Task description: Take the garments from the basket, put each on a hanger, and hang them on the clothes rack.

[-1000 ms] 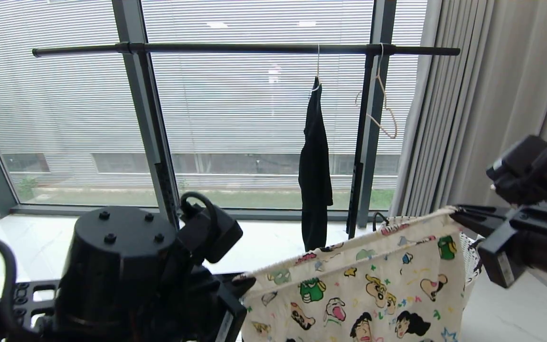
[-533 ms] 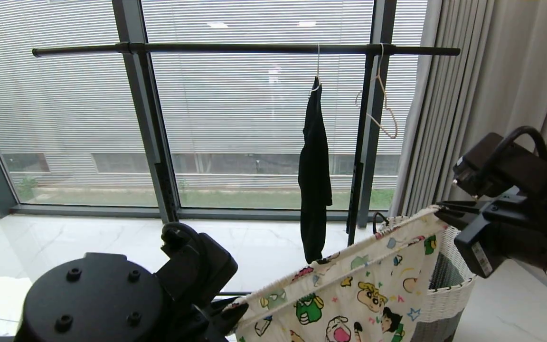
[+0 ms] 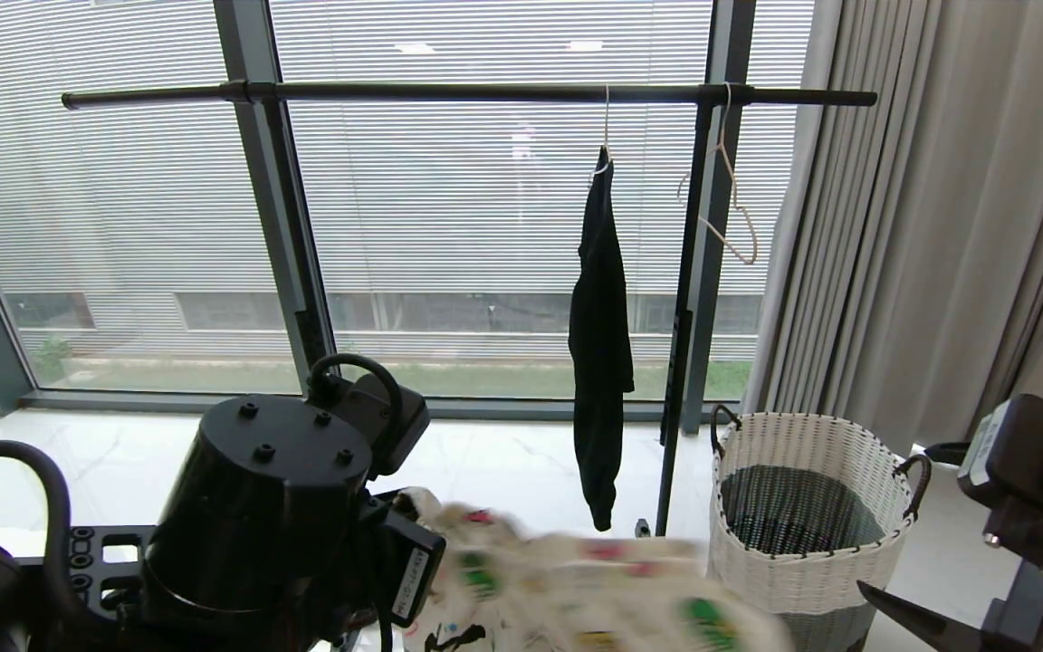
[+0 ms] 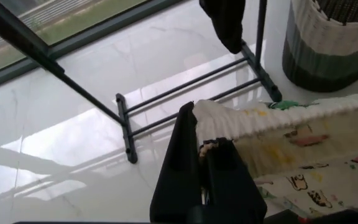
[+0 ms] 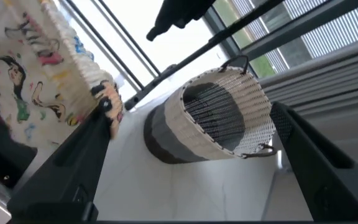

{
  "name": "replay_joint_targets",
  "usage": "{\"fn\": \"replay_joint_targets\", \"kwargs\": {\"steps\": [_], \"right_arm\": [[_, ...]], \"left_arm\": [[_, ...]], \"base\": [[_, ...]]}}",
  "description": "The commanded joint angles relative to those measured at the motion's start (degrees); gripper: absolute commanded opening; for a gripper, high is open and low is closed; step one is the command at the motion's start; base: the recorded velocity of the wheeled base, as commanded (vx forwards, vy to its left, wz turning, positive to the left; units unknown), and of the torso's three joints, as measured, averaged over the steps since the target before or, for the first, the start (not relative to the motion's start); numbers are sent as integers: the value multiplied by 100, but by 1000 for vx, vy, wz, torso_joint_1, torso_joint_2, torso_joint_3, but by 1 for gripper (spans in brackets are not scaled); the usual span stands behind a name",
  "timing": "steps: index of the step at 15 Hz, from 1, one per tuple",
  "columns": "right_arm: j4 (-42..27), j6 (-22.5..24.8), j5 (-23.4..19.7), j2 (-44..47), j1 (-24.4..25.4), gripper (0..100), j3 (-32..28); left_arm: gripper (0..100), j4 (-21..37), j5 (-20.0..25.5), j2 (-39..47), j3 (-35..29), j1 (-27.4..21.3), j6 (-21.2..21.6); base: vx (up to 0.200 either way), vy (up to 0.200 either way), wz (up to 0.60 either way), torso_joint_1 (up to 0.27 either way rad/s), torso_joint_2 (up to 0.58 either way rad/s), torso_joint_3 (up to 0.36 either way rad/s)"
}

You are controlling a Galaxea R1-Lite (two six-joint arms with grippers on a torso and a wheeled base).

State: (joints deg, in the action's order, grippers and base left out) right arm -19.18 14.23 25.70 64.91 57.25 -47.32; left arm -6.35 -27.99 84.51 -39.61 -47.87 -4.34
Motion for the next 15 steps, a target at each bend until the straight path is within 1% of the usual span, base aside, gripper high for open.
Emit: {"fn": "replay_joint_targets", "kwargs": {"steps": [1,3,4,5,6,7,8,9,10,11,12,13,14,15], "right_arm": [[19,-78,-39,-286,41,100,13],[10,-95,-258,-647,32,100,92],[10,-113,-249,-858,-73,100,241],[10,-113,-179,-1130,-504,100,470],[10,-95,23,-1332,-1225,100,602],[10,-95,155,-1420,-2016,100,610],[10,-78,155,-1438,-2877,100,593],[19,-60,155,-1429,-3299,100,584],[28,1,155,-1447,-4020,100,654],[89,19,146,-1517,-4222,100,777],[230,10,146,-1570,-4257,100,953],[415,19,155,-1605,-4257,100,1129],[652,36,155,-1649,-4257,100,1375],[889,80,155,-1719,-4257,100,1568]], "left_arm": [[0,-15,13,242,-30,85,-5],[0,-15,13,426,-100,120,-5],[0,-15,13,488,-153,182,3],[0,-15,13,497,-197,305,30],[0,-15,13,453,-197,489,223],[0,-15,39,277,-197,779,583],[0,-15,268,40,-205,1113,1093],[0,-15,549,-92,-205,1351,1410],[0,-15,1340,-409,-205,1975,2209],[0,-15,1823,-549,-214,2441,2754],[0,-15,2052,-663,-223,2818,3062],[0,-15,2043,-734,-223,3012,3009],[0,-15,2043,-848,-197,3179,2851],[0,-15,2034,-936,-170,3258,2746]], "base": [[0,0,0,0,0,0],[0,0,0,0,0,0],[0,0,0,0,0,0],[0,0,0,0,0,0],[0,0,0,0,0,0],[0,0,0,0,0,0],[0,0,0,0,0,0],[0,0,0,0,0,0],[0,0,0,0,0,0],[0,0,0,0,0,0],[0,0,0,0,0,0],[0,0,0,0,0,0],[0,0,0,0,0,0],[0,0,0,0,0,0]]}}
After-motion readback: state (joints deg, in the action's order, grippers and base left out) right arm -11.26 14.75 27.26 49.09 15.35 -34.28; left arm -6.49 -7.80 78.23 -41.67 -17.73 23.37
